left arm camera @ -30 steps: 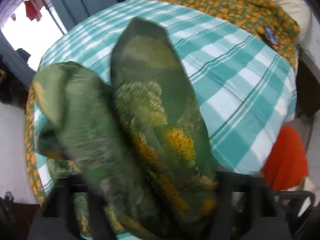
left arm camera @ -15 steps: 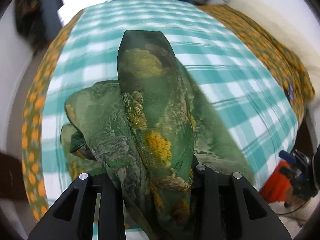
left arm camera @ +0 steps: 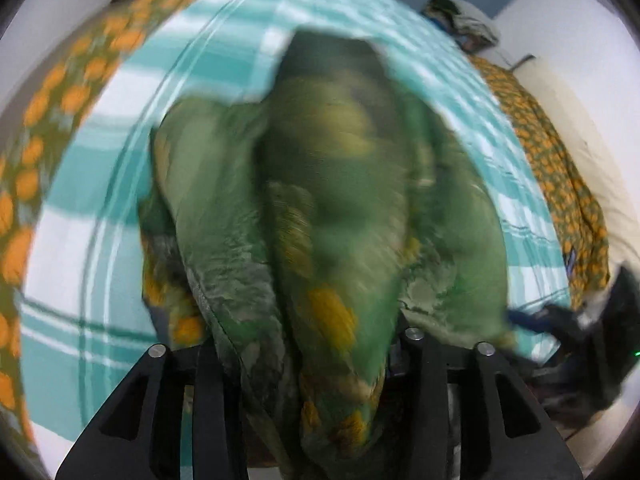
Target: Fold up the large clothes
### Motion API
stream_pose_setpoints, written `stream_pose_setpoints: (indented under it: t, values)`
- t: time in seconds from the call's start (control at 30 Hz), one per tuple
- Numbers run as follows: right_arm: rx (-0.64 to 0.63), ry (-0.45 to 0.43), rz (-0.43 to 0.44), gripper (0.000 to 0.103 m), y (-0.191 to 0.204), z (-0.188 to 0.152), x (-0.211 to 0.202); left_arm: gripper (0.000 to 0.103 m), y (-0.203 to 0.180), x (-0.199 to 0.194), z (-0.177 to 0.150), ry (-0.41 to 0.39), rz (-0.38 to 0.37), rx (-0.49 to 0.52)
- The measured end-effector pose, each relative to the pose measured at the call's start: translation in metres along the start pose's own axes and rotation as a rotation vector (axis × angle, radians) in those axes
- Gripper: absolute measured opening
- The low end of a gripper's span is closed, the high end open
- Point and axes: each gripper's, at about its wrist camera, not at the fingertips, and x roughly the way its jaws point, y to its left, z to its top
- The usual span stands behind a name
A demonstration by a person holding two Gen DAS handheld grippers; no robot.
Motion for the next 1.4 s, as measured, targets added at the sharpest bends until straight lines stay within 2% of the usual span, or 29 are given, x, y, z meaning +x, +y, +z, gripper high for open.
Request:
stream_pose_setpoints:
  t: [0.03,0.07,0.2,0.43,0.53,0.6,0.7,0.77,0.83,0.87,0.93,1.0,1.03,1.17,1.27,1.4]
  values:
    - [0.012,0.088,-0.006,0.040,-0.003,-0.007,0.025,0.044,0.009,0.008,-0.004,0.011,-0.033,-0.034]
    - [0.016,0.102,-0.013,0.040,-0.005,-0.011,0.035,0.044,0.015,0.013,-0.007,0.003,-0.050,-0.052]
    - [0.078,0.084,-0.006,0.039,-0.014,-0.014,0.042,0.045,0.022,0.021,-0.008,-0.027,-0.097,-0.093]
    - [0.066,0.105,-0.025,0.040,0.000,-0.008,0.025,0.047,-0.002,0.006,-0.001,-0.033,-0.056,-0.033]
    - [0.083,0.149,0.020,0.041,0.002,0.018,0.012,0.050,-0.007,-0.005,0.006,-0.034,-0.067,-0.009]
    - [0.124,0.123,0.053,0.041,-0.008,0.050,0.001,0.051,0.002,-0.006,0.007,-0.033,-0.090,-0.026]
    - [0.159,0.056,0.029,0.041,-0.020,0.100,-0.006,0.053,0.018,0.004,0.002,-0.023,-0.132,-0.077]
    - [0.176,0.036,0.041,0.041,-0.024,0.128,0.004,0.053,0.019,0.011,0.001,-0.025,-0.130,-0.081]
    - [0.196,0.053,0.045,0.041,-0.025,0.143,0.031,0.053,0.017,0.015,0.001,-0.027,-0.120,-0.086]
    - [0.215,0.082,0.044,0.041,-0.027,0.144,0.052,0.053,0.016,0.017,0.001,-0.029,-0.106,-0.086]
    - [0.285,0.230,0.037,0.041,-0.032,0.129,0.109,0.051,0.014,0.020,-0.002,-0.026,-0.069,-0.077]
    - [0.229,0.247,-0.035,0.041,-0.027,0.119,0.135,0.050,0.005,0.027,-0.004,-0.026,-0.007,-0.062]
    - [0.238,0.237,-0.038,0.041,-0.028,0.116,0.140,0.051,0.000,0.029,-0.003,-0.038,0.017,-0.055]
    - [0.285,0.216,0.010,0.039,-0.038,0.115,0.135,0.053,-0.001,0.034,0.002,-0.034,-0.010,-0.075]
    - [0.251,0.160,0.014,0.040,-0.038,0.110,0.115,0.053,0.000,0.033,0.000,-0.041,-0.029,-0.069]
    - [0.162,0.041,0.071,0.041,-0.016,0.071,0.047,0.053,0.010,0.030,-0.006,-0.060,-0.048,-0.075]
